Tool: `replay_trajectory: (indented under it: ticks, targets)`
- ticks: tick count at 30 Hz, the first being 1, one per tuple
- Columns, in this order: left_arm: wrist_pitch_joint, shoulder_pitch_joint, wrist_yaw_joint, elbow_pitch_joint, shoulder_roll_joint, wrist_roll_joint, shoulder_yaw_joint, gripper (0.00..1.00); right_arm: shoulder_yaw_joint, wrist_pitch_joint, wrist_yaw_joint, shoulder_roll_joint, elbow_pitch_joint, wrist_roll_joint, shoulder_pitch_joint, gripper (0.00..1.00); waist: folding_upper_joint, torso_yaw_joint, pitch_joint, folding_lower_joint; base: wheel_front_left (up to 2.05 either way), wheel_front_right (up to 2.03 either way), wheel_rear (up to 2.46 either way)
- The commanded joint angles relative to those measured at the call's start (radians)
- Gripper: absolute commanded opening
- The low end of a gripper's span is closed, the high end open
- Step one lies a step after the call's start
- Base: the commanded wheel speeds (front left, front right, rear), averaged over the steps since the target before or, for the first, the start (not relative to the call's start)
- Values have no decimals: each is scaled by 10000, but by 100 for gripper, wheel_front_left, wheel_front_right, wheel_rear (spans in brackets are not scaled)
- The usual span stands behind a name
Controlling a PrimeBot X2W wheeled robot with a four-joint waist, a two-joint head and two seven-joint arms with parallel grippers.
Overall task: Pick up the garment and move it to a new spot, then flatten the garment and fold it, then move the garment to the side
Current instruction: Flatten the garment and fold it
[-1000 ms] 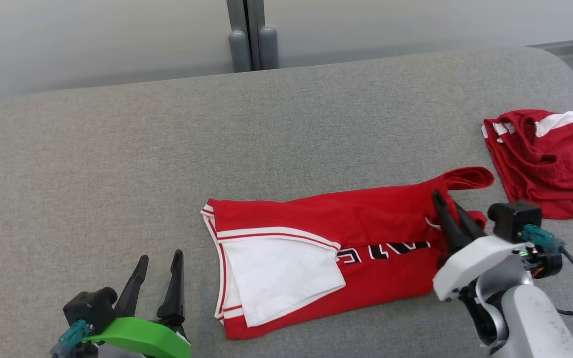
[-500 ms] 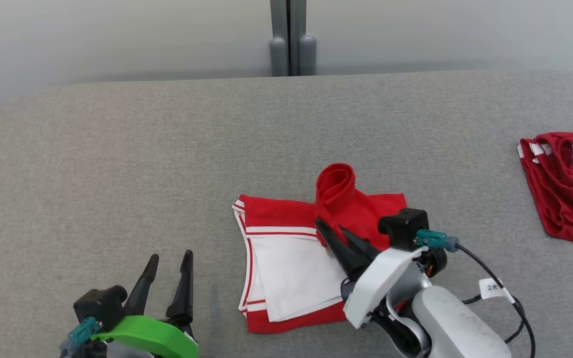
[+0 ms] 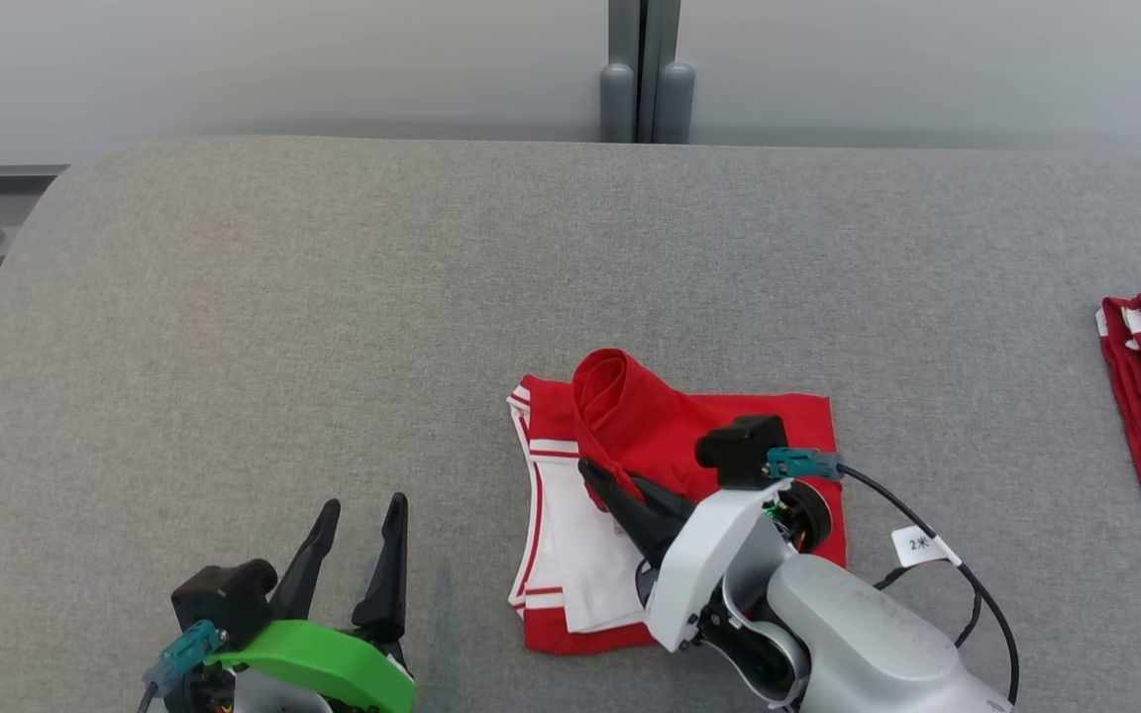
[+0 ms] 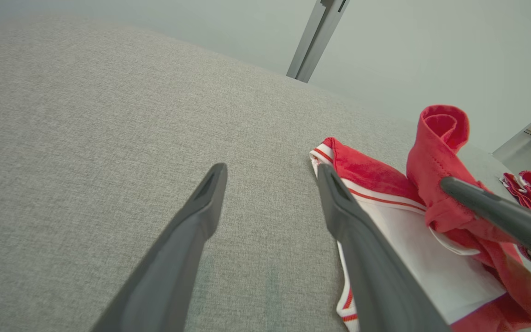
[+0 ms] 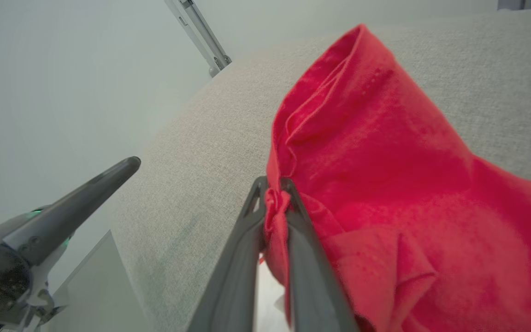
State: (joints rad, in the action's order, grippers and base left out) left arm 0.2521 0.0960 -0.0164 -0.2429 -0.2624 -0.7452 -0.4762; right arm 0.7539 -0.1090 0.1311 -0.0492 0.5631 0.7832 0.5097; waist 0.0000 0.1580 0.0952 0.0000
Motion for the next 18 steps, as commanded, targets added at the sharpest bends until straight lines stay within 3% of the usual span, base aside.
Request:
replay_trajectory:
  ticks: [1,5,8,9,18]
  targets:
    - [0,171,72,-46,32,60,2,100,172,-114,-11,-33,175,203,193,0,0,62,54,0,0,0,0]
    - [14,268,80,-120,68,63,-25,100,749,-303,-11,-36,692,724,587,1,0,123,144,0,0,0,0]
    - [29,333,105,-179,107,84,-45,100,1250,-400,-11,-25,832,1218,841,43,0,135,191,0,0,0,0]
    - [33,352,110,-200,118,89,-51,100,1379,-462,-11,-31,868,1344,909,100,0,125,199,0,0,0,0]
    - [63,397,165,-322,221,126,-57,100,1674,-1320,-11,-42,1431,1331,1639,100,0,-298,158,0,0,0,0]
